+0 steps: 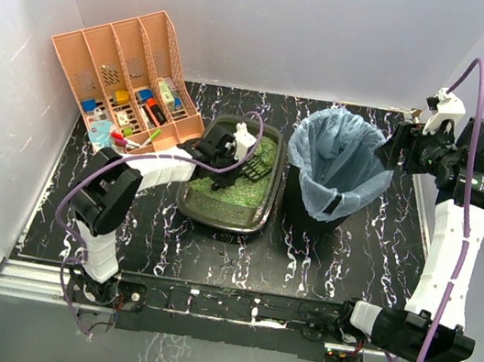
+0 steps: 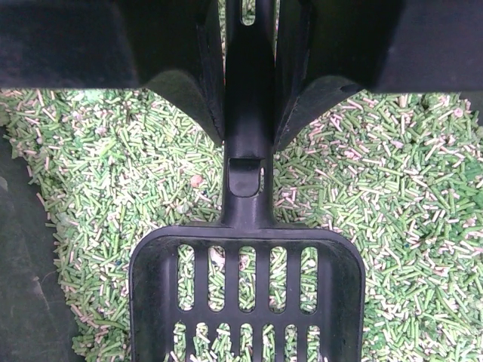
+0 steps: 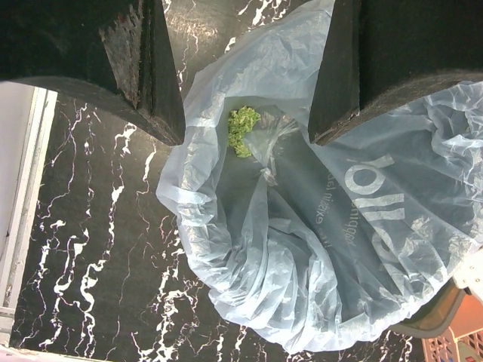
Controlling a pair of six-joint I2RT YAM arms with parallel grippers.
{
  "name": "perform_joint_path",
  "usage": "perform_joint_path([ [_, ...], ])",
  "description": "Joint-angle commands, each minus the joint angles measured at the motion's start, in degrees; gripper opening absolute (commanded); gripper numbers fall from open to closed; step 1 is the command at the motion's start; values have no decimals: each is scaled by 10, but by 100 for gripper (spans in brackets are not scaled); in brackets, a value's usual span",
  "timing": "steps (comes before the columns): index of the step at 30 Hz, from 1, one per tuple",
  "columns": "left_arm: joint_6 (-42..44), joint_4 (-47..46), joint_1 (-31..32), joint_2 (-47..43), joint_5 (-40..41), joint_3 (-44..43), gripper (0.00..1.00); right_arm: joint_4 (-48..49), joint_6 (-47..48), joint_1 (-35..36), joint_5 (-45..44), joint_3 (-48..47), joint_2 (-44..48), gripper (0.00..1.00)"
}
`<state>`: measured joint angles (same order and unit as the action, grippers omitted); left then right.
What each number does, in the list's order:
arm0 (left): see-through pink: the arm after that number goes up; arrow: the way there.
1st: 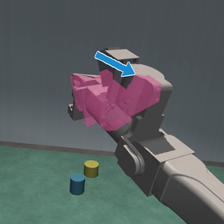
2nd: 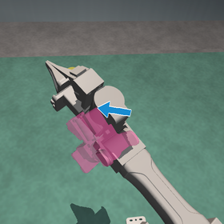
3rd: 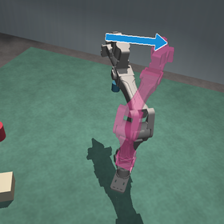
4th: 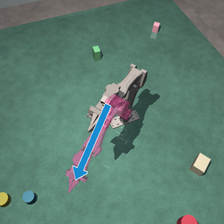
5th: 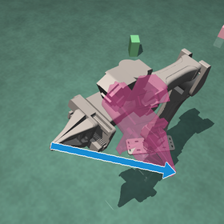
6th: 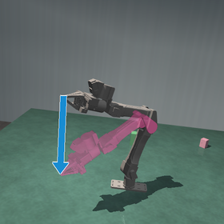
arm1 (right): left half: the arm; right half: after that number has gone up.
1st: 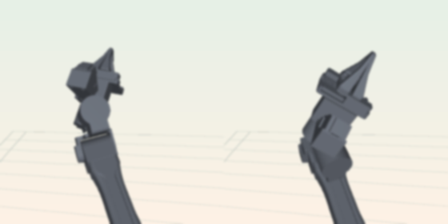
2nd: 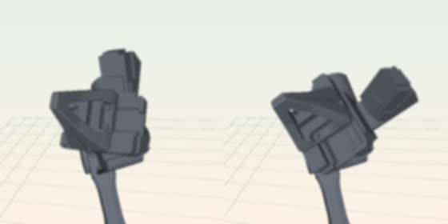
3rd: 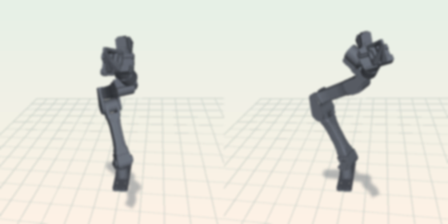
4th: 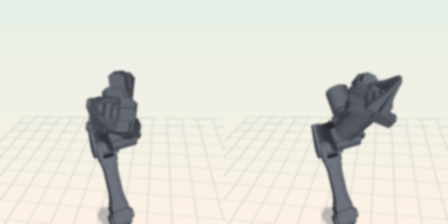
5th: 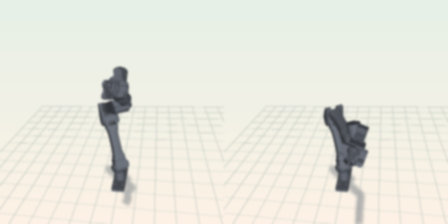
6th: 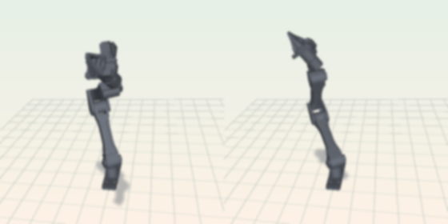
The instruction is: Clean the litter box
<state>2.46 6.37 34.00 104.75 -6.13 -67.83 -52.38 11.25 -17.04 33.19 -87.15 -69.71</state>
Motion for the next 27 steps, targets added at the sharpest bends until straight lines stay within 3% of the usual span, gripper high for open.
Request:
perform_joint_path([
  [1, -2, -89, 0, -31, -4, 36, 0, 35, 4, -4, 13, 3, 17, 72],
  [14, 58, -18, 1, -139, -1, 80, 0, 33, 3, -4, 21, -3, 13, 72],
  [21, 68, -42, -20, -211, -20, 150, 0, 25, 2, -4, 22, -14, 13, 72],
  [27, 60, -118, -43, -245, -49, 204, 0, 18, 2, -3, 27, -27, 7, 72],
])
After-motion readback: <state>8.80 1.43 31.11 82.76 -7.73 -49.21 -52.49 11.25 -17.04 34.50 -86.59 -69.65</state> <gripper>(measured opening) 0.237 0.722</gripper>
